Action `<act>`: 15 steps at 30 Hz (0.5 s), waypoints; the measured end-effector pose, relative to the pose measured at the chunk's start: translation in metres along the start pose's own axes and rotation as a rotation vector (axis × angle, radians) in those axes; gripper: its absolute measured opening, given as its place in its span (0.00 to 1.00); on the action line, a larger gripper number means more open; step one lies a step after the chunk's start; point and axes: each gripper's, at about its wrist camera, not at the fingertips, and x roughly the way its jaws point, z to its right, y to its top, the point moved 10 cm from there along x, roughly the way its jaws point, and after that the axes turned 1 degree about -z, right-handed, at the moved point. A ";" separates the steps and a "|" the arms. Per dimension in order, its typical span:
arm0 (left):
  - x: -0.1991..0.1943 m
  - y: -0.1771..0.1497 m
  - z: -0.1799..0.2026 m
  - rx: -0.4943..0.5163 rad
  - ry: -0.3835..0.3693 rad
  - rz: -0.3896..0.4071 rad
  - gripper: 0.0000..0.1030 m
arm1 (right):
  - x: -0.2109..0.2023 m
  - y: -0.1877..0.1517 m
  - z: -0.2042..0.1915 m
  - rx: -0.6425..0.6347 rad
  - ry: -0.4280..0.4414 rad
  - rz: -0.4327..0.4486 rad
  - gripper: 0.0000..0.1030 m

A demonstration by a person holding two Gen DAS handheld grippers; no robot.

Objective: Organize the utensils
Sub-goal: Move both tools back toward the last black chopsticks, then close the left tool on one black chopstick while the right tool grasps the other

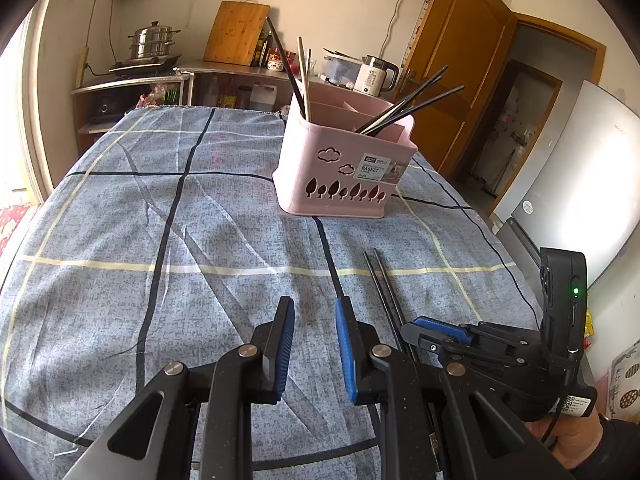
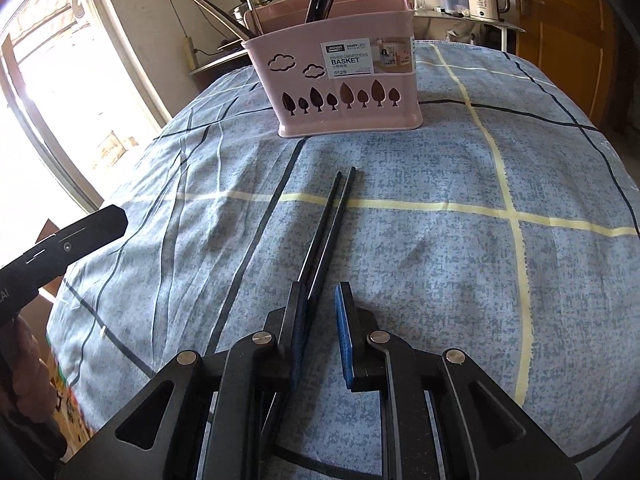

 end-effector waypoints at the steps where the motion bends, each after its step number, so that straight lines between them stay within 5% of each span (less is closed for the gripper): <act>1: 0.001 -0.001 0.001 0.000 -0.001 -0.003 0.20 | 0.000 0.000 0.000 -0.004 -0.004 -0.002 0.15; 15: 0.046 -0.015 0.031 -0.014 -0.078 -0.135 0.20 | -0.010 -0.009 0.020 -0.028 -0.030 -0.050 0.10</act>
